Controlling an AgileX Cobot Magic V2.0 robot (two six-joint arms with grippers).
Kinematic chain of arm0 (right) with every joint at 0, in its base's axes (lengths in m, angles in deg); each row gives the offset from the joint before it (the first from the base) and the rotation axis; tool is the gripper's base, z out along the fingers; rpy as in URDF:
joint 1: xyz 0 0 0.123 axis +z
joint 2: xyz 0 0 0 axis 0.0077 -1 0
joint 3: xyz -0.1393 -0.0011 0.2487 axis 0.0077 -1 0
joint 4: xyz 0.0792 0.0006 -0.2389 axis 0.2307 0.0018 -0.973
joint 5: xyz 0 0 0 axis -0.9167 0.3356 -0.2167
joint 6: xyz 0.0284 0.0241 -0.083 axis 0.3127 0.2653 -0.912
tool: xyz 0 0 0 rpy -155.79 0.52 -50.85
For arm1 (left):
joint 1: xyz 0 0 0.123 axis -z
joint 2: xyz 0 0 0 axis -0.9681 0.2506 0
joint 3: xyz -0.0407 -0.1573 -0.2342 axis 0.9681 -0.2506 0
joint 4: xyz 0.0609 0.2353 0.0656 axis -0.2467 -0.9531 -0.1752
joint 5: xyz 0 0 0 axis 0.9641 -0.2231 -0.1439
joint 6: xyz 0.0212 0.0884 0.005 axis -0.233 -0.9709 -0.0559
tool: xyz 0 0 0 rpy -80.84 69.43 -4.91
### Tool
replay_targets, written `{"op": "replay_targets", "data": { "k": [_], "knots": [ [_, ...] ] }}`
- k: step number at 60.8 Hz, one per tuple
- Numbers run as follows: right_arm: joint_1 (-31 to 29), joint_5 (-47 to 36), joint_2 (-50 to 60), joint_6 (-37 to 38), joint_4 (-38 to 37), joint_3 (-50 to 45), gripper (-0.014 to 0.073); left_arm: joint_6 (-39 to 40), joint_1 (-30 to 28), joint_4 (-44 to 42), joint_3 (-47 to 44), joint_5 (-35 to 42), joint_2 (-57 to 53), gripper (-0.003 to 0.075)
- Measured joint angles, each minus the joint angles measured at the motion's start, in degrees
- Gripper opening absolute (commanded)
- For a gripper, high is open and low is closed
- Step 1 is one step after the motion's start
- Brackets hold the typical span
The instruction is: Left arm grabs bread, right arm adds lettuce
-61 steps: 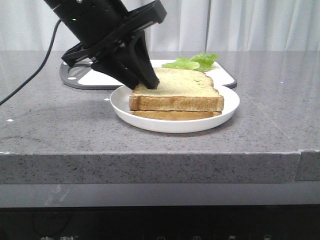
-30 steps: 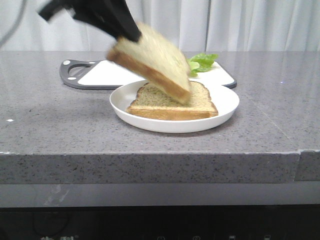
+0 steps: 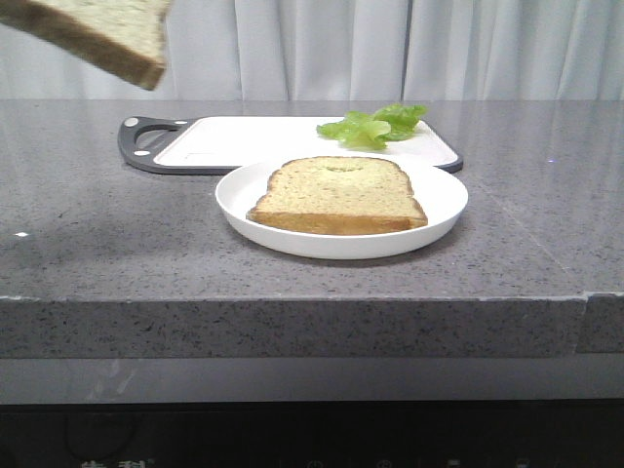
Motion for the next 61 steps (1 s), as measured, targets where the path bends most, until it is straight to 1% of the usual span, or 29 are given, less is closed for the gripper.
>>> {"op": "replay_targets", "data": {
  "k": [10, 21, 31, 33, 45, 61],
  "knots": [
    [0.0, -1.61, -9.78, -7.7, 8.56, 3.67, 0.0396, 0.0, -0.12, -0.27, -4.84, -0.39, -6.07, -0.002],
    [0.0, -2.96, -23.03, -17.57, 20.4, 10.62, 0.0404, 0.0, -0.12, -0.36, -5.76, -0.78, -8.32, -0.002],
    [0.0, -3.23, -35.12, -24.17, 28.39, 19.49, 0.048, 0.0, -0.12, -0.36, -5.79, -0.78, -8.4, -0.002],
    [0.0, -3.23, -37.6, -25.27, 29.72, 21.46, 0.0484, 0.0, -0.12, -0.36, -5.79, -0.78, -8.4, -0.002],
    [0.0, -0.95, -51.22, -29.66, 34.73, 33.51, 0.0481, 0.0, -0.12, -0.36, -5.79, -0.78, -8.4, -0.002],
    [0.0, 3.02, -68.3, -30.11, 36.0, 50.42, 0.0481, 0.0, -0.12, -0.36, -5.79, -0.78, -8.4, -0.002]
  ]
}}
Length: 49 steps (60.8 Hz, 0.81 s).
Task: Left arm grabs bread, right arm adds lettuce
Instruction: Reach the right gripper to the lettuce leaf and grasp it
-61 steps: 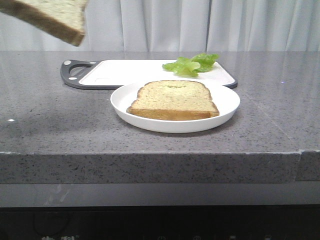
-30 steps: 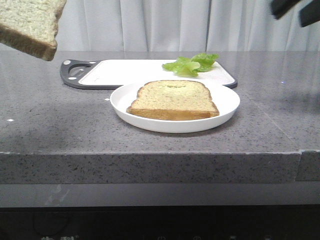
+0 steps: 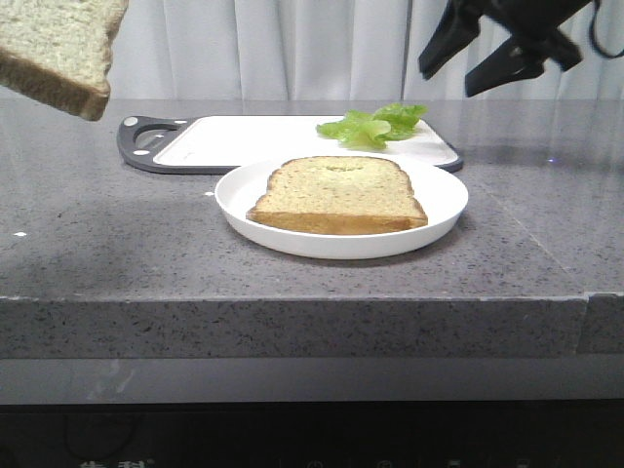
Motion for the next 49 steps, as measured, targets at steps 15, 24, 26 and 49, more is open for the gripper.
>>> {"op": "replay_targets", "data": {
  "k": [15, 24, 26, 49],
  "knots": [
    [0.0, 3.06, -10.9, -0.08, 0.7, 12.1, 0.0481, 0.0, 0.0, 0.0, 0.0, 0.0, 0.0, -0.002],
    [0.54, 3.4, -14.64, -0.08, 2.45, 15.98, 0.0477, 0.0, 0.0, 0.0, 0.0, 0.0, 0.0, -0.002],
    [0.77, 3.4, -15.18, -0.08, 2.73, 16.56, 0.0473, 0.0, 0.0, 0.0, 0.0, 0.0, 0.0, -0.002],
    [3.63, 2.47, -16.79, -0.25, 3.49, 17.93, 0.0062, 0.0, 0.0, 0.0, 0.0, 0.0, 0.0, -0.002]
  ]
}}
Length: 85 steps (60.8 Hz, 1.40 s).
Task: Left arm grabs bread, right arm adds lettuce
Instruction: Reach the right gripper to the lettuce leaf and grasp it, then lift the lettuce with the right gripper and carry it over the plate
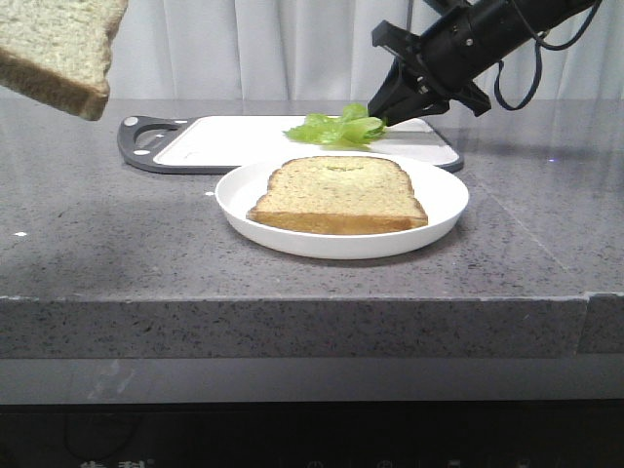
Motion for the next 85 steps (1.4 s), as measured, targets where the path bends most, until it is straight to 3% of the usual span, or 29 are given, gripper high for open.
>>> {"op": "replay_targets", "data": {
  "k": [15, 32, 48, 70, 85],
  "knots": [
    [0.0, -1.52, 0.0, 0.0, 0.58, 0.0, -0.012, 0.0, 0.0, 0.0, 0.0, 0.0, 0.0, -0.002],
    [0.0, -1.11, 1.09, -1.69, 2.67, 0.0, -0.0116, 0.0, 0.0, 0.0, 0.0, 0.0, 0.0, -0.002],
    [0.0, 0.86, 11.12, -3.28, 4.44, -2.5, -0.0116, 0.0, 0.0, 0.0, 0.0, 0.0, 0.0, -0.002],
    [0.24, 2.88, 32.97, -26.03, 23.28, -25.53, -0.0116, 0.0, 0.0, 0.0, 0.0, 0.0, 0.0, -0.002],
    [0.59, 11.82, 38.16, -44.98, 31.25, -36.96, -0.0116, 0.0, 0.0, 0.0, 0.0, 0.0, 0.0, -0.002]
  ]
}}
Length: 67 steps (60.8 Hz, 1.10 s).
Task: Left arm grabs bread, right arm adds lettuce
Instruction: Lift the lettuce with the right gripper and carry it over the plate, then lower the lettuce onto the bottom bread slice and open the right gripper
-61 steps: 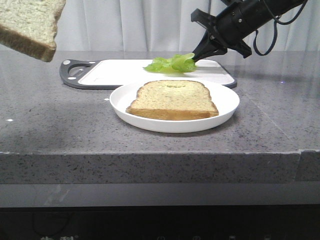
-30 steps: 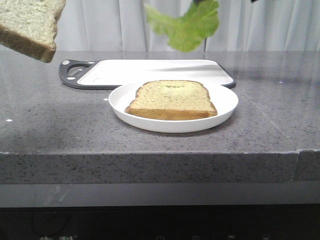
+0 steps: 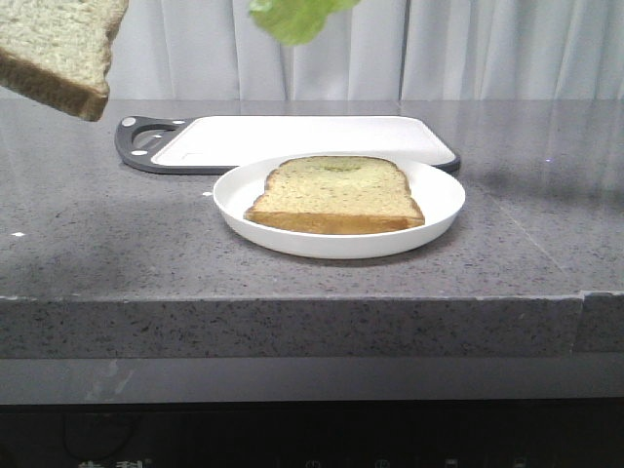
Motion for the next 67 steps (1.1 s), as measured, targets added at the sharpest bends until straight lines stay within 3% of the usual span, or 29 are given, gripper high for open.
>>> {"op": "replay_targets", "data": {
  "k": [17, 32, 49, 67],
  "knots": [
    [3.06, 1.63, -0.38, -11.58, 0.6, -6.89, -0.0116, 0.0, 0.0, 0.0, 0.0, 0.0, 0.0, -0.002],
    [3.19, 0.72, -4.19, -13.51, -3.96, -9.81, -0.0116, 0.0, 0.0, 0.0, 0.0, 0.0, 0.0, -0.002],
    [3.19, -5.32, -4.82, -4.96, -14.75, -11.07, -0.0116, 0.0, 0.0, 0.0, 0.0, 0.0, 0.0, -0.002],
    [3.19, -9.42, -4.82, 3.36, -19.14, -11.07, -0.0116, 0.0, 0.0, 0.0, 0.0, 0.0, 0.0, -0.002]
  ]
}}
